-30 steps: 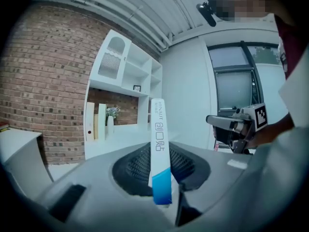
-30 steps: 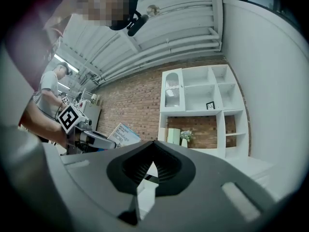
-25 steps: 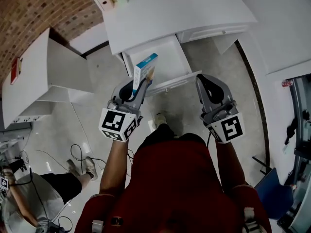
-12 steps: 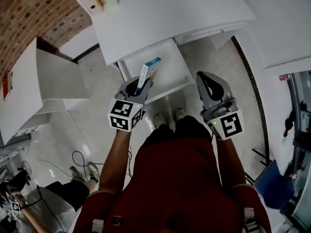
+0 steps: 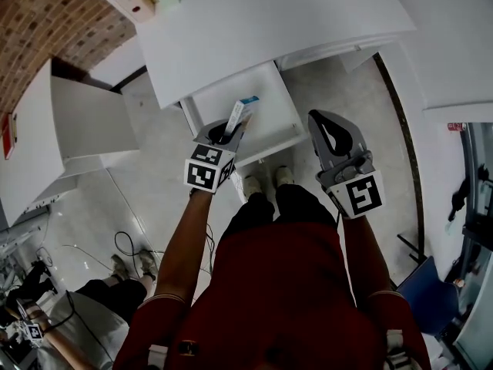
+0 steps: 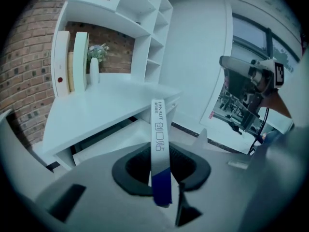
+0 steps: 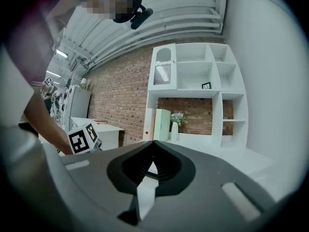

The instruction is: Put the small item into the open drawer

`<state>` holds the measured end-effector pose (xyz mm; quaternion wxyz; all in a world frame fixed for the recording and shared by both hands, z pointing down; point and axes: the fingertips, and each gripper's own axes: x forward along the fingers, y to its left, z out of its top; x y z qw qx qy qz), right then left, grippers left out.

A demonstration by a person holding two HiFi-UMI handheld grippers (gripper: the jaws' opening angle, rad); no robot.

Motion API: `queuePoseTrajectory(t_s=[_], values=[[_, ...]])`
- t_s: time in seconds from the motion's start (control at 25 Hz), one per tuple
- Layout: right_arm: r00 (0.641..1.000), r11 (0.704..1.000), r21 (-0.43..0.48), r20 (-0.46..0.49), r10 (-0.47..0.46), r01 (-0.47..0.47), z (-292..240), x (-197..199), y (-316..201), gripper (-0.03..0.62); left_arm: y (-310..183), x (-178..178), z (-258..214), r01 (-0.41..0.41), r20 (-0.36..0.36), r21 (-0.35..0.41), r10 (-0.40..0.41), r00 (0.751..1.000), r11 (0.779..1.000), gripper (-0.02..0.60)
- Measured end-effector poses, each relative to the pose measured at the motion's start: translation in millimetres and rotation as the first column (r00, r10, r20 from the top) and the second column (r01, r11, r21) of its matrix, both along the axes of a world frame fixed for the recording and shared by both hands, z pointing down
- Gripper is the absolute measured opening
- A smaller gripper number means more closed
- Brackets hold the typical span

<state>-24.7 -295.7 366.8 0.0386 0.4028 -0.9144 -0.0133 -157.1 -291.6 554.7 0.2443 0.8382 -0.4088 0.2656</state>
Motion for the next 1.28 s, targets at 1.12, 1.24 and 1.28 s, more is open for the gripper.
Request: queuePoseTrajectory(t_s=[1.12, 1.24, 1.28], values=[[1.000, 0.991, -0.135, -0.004, 0.018, -0.018, 69.3, 47.9, -59.5, 0.012, -33.5, 17.9, 157.8, -0.041, 0.216, -0.384, 0.133, 0.967, 0.922, 0.081], [1.000, 0.990, -0.140, -0.007, 0.023, -0.024, 72.6, 50.6, -61.0, 0.011, -32.9, 18.6, 167.4, -0.046, 0.230, -0.404, 0.150, 0.962, 0.914, 0.083], [1.000, 0.990, -0.141, -0.009, 0.025, -0.025, 73.6, 51.6, -61.3, 0.012, -32.5, 18.9, 169.2, -0.047, 0.234, -0.410, 0.155, 0.960, 0.911, 0.083]])
